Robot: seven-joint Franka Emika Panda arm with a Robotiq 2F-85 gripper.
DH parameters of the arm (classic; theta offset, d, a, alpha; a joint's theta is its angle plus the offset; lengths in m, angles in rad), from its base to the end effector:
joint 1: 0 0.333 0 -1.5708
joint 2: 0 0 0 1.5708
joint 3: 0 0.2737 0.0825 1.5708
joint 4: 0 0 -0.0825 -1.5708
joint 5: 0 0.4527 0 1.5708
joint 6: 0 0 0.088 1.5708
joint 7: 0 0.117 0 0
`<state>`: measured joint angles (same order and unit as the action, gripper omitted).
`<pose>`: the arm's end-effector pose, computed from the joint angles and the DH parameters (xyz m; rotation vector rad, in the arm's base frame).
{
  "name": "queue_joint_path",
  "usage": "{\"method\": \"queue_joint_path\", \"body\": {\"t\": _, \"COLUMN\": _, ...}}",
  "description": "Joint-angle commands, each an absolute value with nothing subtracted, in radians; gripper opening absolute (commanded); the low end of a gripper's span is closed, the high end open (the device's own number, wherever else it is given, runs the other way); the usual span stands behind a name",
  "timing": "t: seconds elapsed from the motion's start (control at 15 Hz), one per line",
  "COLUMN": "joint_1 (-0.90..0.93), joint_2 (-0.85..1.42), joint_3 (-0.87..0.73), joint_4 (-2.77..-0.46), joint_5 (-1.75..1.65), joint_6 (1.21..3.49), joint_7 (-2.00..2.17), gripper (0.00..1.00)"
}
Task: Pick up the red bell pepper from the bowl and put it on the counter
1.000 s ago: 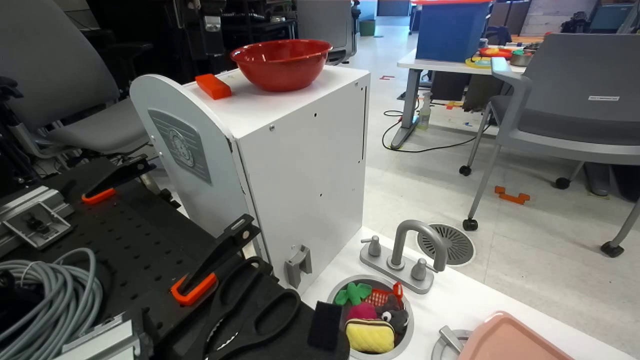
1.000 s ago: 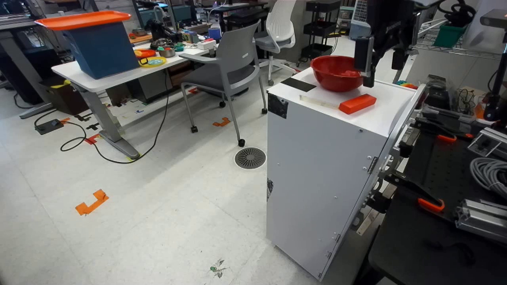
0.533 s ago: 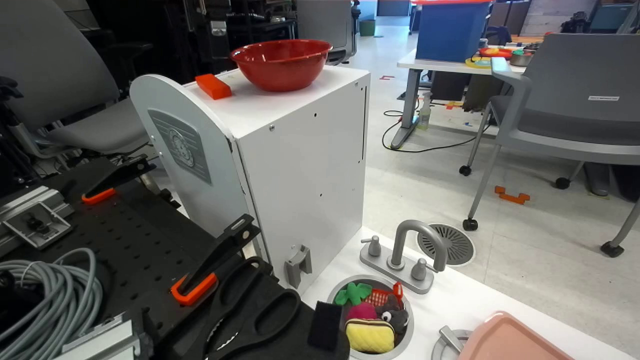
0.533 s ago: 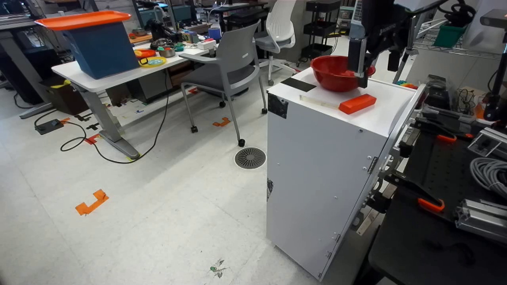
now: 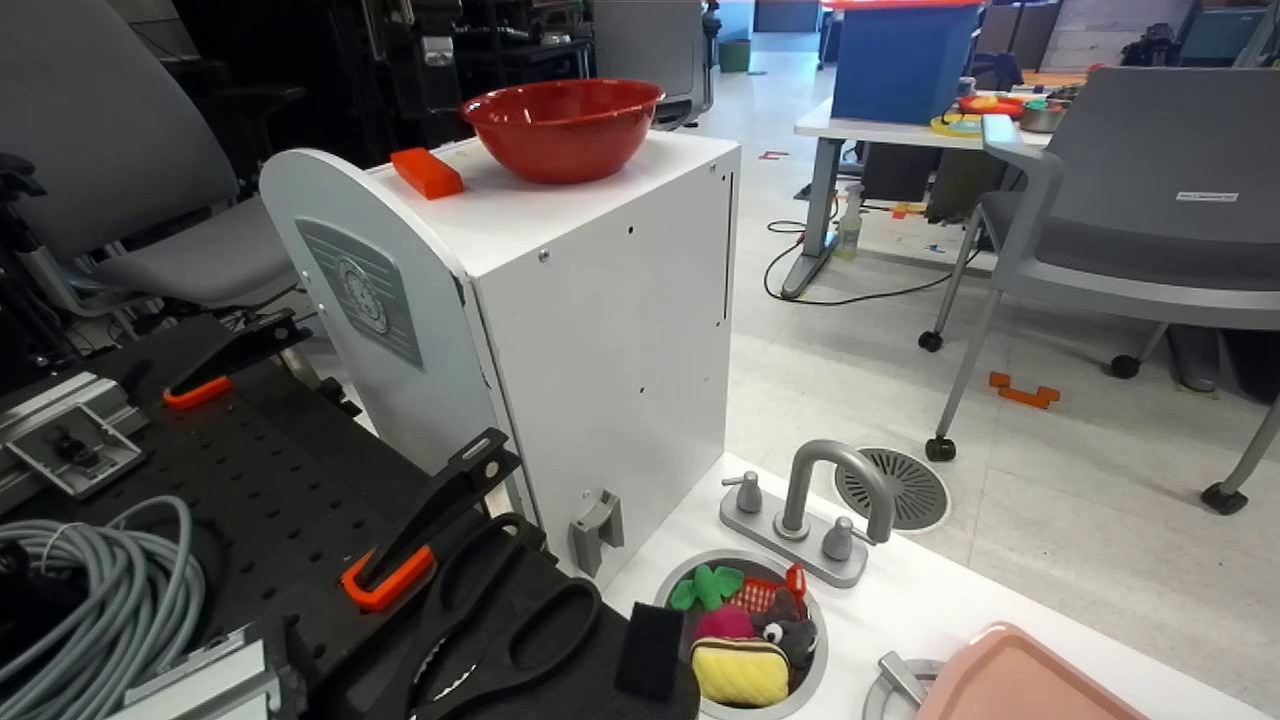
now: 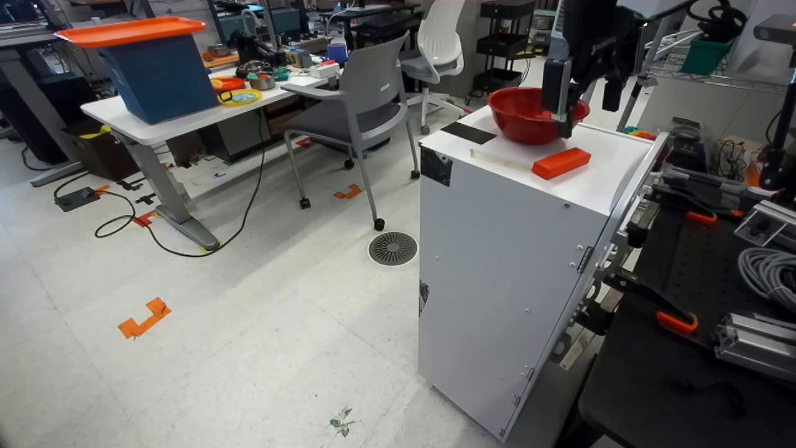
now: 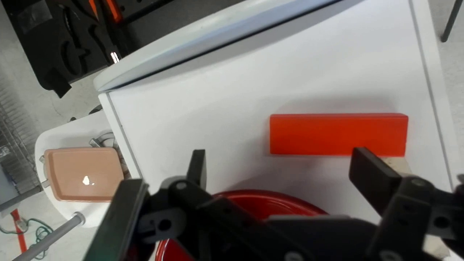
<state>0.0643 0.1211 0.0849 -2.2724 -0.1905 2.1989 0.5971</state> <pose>0.5427 0.0745 0.1879 2.9041 -0.4693 -0.1940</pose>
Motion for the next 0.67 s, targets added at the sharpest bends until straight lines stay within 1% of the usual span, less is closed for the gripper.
{"method": "queue_joint_path", "body": {"t": 0.0, "joint_1": 0.093, "joint_2": 0.105, "joint_3": 0.082, "joint_4": -2.275, "joint_5": -0.18, "joint_6": 2.241, "joint_7": 0.552, "gripper": 1.0}}
{"method": "queue_joint_path", "body": {"t": 0.6, "joint_1": 0.121, "joint_2": 0.075, "joint_3": 0.081, "joint_4": -2.297, "joint_5": -0.178, "joint_6": 2.292, "joint_7": 0.518, "gripper": 1.0}}
